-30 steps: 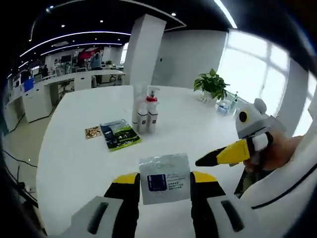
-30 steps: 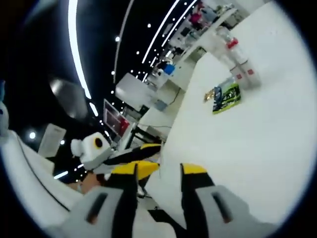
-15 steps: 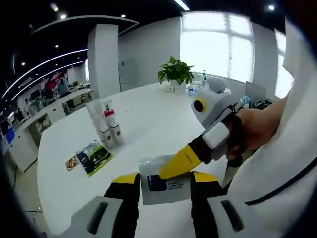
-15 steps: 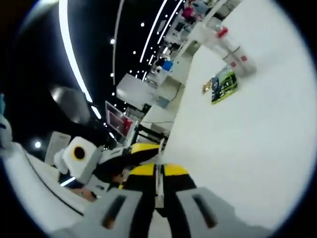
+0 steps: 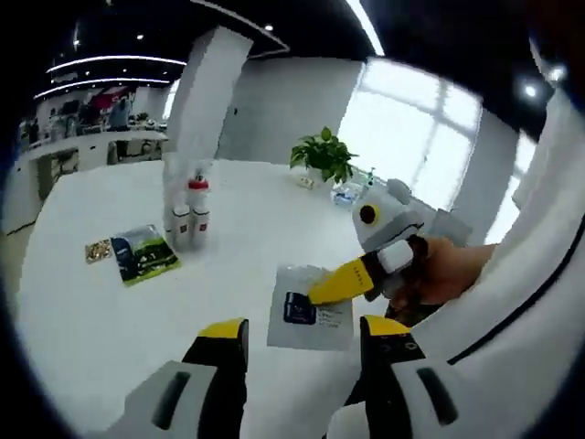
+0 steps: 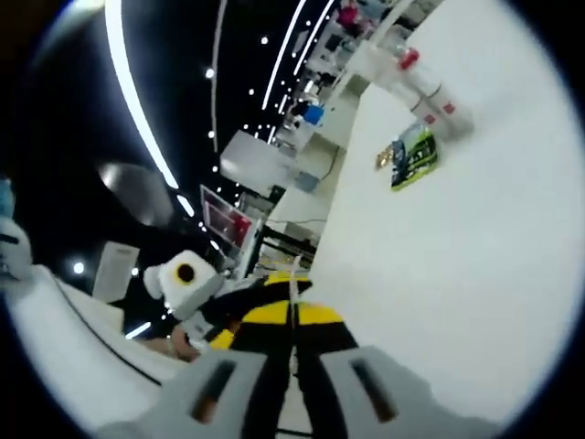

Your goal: Arrange the skincare products in the storage area until every visible bottle or jar stands upright without overlapping.

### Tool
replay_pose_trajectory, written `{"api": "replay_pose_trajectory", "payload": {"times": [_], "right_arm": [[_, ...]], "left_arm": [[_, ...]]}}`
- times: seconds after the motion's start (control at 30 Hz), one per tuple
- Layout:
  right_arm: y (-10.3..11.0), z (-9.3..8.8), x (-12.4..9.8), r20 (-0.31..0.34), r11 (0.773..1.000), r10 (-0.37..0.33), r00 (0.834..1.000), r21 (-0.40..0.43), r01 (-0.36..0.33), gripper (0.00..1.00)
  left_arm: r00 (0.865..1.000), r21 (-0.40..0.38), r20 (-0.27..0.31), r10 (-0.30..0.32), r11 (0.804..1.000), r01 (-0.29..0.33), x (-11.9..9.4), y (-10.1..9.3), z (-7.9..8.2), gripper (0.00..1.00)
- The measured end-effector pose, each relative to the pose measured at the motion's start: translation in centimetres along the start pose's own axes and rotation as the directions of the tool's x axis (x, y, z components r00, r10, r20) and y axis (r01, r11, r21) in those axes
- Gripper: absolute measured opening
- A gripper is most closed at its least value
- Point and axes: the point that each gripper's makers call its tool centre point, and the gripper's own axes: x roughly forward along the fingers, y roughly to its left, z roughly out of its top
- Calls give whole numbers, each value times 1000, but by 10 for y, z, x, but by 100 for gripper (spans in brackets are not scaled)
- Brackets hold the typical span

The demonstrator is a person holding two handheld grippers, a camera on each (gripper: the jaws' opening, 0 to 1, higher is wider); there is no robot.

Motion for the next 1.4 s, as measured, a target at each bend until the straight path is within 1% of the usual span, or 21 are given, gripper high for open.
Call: {"api": "replay_pose_trajectory", "payload": {"times": [0.03,0.07,0.1,0.13,0.2,0.23,0.27,0.3,0.37,0.43,0.5,0.53,0.63,0.7,0.73,0.8,0.87,0.93,1.03,1.17,1.4], "right_arm": [[1,0,1,-4,1000,8,1000,3,-8,0],[2,0,1,-11,1000,18,1000,2,-18,0],[4,-1,1,-17,1000,27,999,3,-27,0],[5,-2,2,-21,999,34,999,5,-34,0],[8,-3,3,-29,999,45,999,3,-45,0],[11,-3,4,-31,998,62,998,7,-62,0],[10,-1,5,-21,999,54,998,5,-53,0],[10,-2,4,-23,998,58,998,3,-57,0],[14,-1,6,-21,997,77,997,14,-77,0],[13,-1,7,-25,997,74,997,10,-74,0],[14,-1,8,-18,997,78,997,10,-78,1],[14,1,8,-8,997,79,997,10,-79,1],[14,3,10,9,997,80,997,18,-80,2],[16,7,11,38,997,78,996,-15,-77,4],[13,11,12,63,997,62,996,-42,-59,6],[12,10,12,59,998,57,997,-28,-56,9],[15,9,13,53,997,76,996,-5,-76,9],[20,9,12,58,994,99,993,36,-101,4],[21,12,11,65,994,102,993,24,-104,1],[21,16,8,84,995,99,992,21,-101,1],[17,17,7,95,996,75,993,34,-79,1]], "left_arm": [[999,-36,16,-43,998,44,1,-3,2,50],[996,-115,28,-87,989,90,1,-6,4,50],[994,-149,46,-103,983,109,1,-6,6,48],[989,-201,90,-121,970,137,0,-4,12,45],[980,-302,132,-148,936,182,-4,-2,16,35],[981,-322,136,-140,930,177,-5,1,16,26],[978,-308,128,-163,931,195,-6,-1,15,23],[980,-311,131,-151,932,185,-6,2,15,21],[980,-305,113,-166,933,193,-5,-1,13,17],[973,-326,116,-202,917,229,-7,-5,14,12],[969,-335,135,-207,911,242,-10,-3,16,7],[964,-354,151,-219,898,259,-11,-4,19,4],[959,-370,173,-226,887,276,-14,-4,21,1],[957,-377,193,-217,884,277,-15,-3,24,0],[953,-387,214,-215,877,285,-16,-2,28,0],[943,-420,263,-203,856,301,-17,-1,35,0],[925,-467,338,-171,823,323,-19,5,47,0],[916,-481,360,-178,805,346,-20,5,49,0],[918,-470,353,-181,814,341,-19,4,47,0],[917,-475,349,-191,808,349,-19,1,44,1],[931,-477,303,-202,814,332,-18,-1,30,0]]}}
